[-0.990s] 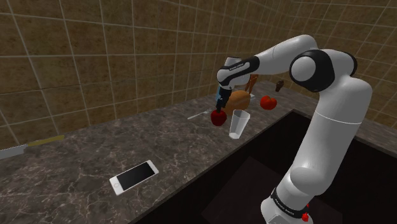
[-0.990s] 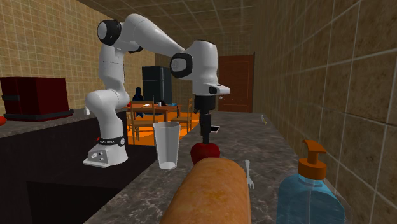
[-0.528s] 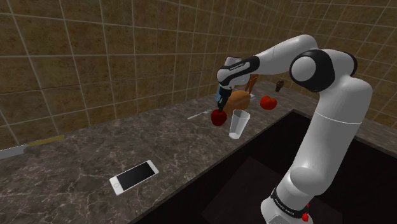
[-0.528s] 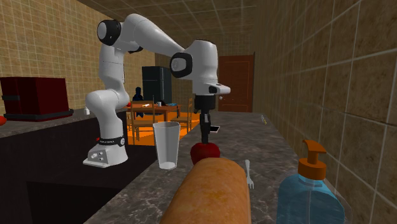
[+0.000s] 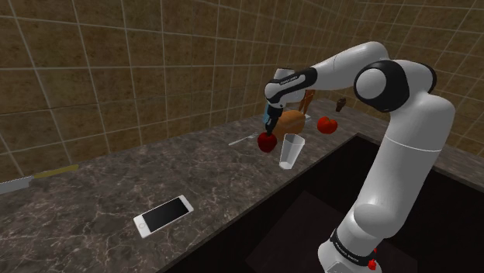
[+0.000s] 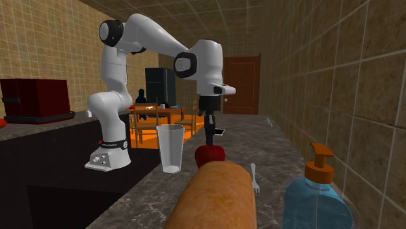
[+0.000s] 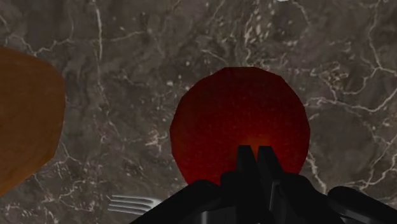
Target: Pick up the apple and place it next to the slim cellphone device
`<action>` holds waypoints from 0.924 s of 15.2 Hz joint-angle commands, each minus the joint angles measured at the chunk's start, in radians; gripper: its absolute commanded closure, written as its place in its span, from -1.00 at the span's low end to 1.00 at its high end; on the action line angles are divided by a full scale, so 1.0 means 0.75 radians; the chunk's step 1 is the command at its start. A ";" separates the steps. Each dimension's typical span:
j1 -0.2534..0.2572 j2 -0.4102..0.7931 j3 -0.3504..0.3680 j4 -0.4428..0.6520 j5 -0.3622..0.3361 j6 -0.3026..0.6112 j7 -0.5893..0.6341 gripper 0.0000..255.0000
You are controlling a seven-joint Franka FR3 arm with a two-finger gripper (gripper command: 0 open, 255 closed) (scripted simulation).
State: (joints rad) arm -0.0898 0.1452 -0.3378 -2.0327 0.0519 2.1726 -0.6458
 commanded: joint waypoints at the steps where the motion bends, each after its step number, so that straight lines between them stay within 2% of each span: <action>1: 0.001 -0.016 -0.001 0.015 -0.007 -0.031 0.005 1.00; 14: 0.007 -0.099 -0.004 0.156 -0.042 -0.249 0.028 1.00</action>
State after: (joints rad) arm -0.0858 0.0753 -0.3419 -1.9231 0.0219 1.9975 -0.6278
